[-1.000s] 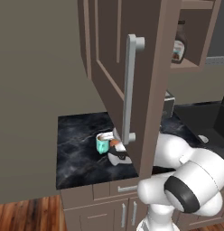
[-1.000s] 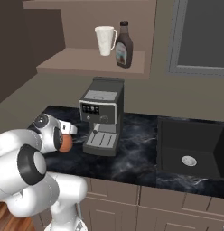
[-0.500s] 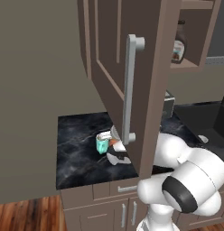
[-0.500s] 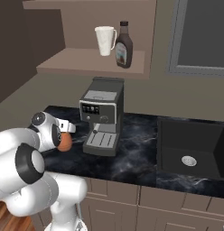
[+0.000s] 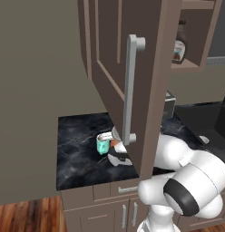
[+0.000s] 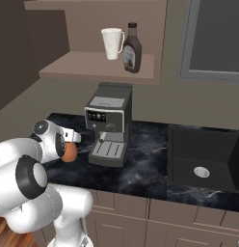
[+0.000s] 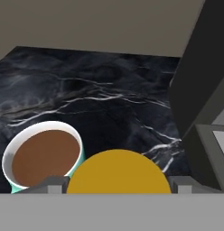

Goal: Pick the syrup bottle and honey bottle from the cabinet and place them next to the mug.

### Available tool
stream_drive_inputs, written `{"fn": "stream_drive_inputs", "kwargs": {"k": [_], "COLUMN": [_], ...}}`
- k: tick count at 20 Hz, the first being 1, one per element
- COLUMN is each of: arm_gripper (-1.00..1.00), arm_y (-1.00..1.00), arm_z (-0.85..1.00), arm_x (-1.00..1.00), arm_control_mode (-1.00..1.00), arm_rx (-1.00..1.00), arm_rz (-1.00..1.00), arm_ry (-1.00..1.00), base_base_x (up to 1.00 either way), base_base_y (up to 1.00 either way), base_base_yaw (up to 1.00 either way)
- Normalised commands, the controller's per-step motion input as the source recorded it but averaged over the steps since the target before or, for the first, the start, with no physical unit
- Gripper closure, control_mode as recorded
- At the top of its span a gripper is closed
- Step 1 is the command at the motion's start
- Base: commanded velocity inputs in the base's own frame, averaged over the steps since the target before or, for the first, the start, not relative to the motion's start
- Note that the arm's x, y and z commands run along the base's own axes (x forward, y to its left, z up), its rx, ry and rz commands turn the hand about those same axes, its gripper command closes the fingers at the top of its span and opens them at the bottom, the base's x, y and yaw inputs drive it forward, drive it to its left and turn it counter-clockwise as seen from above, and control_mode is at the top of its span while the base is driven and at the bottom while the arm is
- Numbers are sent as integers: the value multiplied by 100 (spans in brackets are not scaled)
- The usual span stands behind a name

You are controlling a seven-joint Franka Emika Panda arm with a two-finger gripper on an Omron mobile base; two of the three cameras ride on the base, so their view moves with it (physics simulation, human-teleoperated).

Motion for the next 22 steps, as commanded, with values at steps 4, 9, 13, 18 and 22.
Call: {"fn": "stream_drive_inputs", "kwargs": {"k": [4,9,13,18,22], "arm_gripper": [-100,-100,-100,-100,-100], "arm_y": [0,0,0,0,0], "arm_z": [0,0,0,7,40], "arm_x": [-1,0,0,-2,-12], "arm_control_mode": [-100,-100,-100,-100,-100], "arm_rx": [0,0,0,0,0], "arm_rz": [0,0,0,0,0], "arm_ry": [0,0,0,-1,-9], "base_base_x": [0,0,0,0,0], "base_base_y": [0,0,0,0,0], "base_base_yaw": [0,0,0,0,0]}}
